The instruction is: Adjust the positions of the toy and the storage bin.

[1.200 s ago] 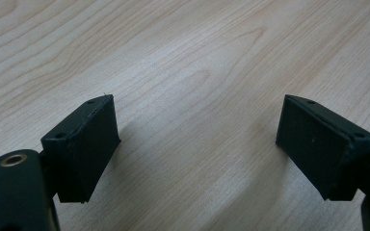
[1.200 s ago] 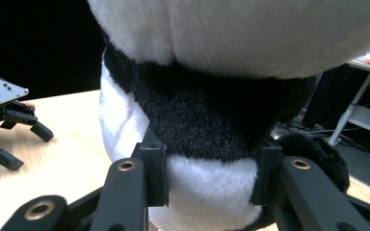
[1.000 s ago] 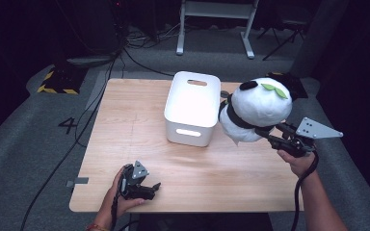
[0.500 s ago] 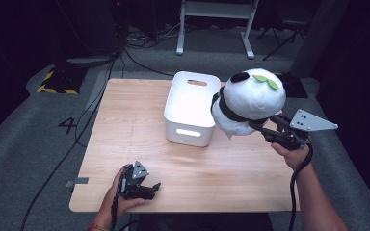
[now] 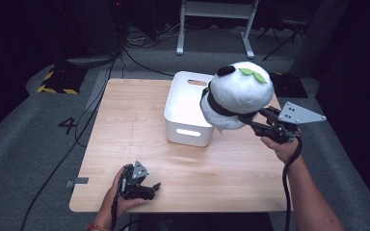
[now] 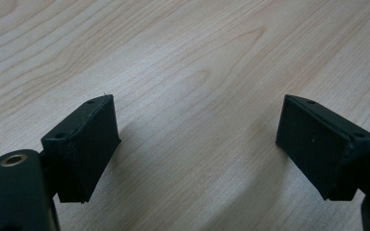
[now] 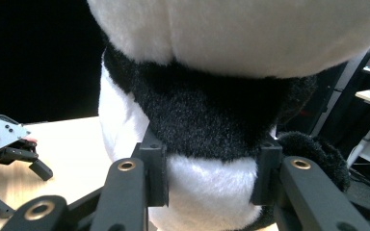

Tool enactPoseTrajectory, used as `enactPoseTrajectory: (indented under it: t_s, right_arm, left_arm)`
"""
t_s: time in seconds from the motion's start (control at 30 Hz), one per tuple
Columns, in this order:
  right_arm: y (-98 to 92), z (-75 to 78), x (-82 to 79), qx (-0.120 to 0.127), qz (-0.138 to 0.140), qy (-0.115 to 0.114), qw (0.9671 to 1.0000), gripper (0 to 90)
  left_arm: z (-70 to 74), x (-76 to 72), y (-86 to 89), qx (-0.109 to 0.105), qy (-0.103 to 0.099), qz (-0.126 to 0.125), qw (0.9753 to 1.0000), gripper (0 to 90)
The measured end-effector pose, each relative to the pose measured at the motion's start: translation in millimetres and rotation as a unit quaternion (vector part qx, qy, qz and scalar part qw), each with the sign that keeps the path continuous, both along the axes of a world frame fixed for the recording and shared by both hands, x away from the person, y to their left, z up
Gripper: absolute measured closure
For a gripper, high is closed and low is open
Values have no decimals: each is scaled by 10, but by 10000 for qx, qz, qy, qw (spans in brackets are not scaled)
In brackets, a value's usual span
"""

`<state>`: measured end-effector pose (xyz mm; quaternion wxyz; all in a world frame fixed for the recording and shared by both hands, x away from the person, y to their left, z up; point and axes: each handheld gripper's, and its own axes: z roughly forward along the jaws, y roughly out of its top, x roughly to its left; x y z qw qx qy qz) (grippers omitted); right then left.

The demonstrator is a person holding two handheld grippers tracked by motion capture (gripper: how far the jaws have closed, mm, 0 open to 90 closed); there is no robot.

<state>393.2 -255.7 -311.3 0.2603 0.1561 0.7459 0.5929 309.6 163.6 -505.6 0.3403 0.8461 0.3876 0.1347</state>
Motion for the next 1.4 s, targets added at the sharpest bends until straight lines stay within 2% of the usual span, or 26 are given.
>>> enactPoseTrajectory:
  t_s: [0.17,0.37,0.6,1.23,1.4]
  right_arm:
    - [123,19,45,-58,51,-35,10000,604]
    - [250,16,116,-58,112,19,9999,603]
    - [383,7,189,-179,132,57,9997,603]
    - [666,-151,404,-390,172,315,9986,597]
    - [699,-203,450,-383,162,416,9983,595]
  left_arm:
    - [-1,0,0,1,-4,0,10000,150]
    - [0,0,1,15,-4,-8,10000,150]
    - [-2,-1,1,23,-40,1,10000,151]
    - [-1,-3,0,32,-47,11,10000,152]
    - [-2,-5,0,28,-56,23,10000,152]
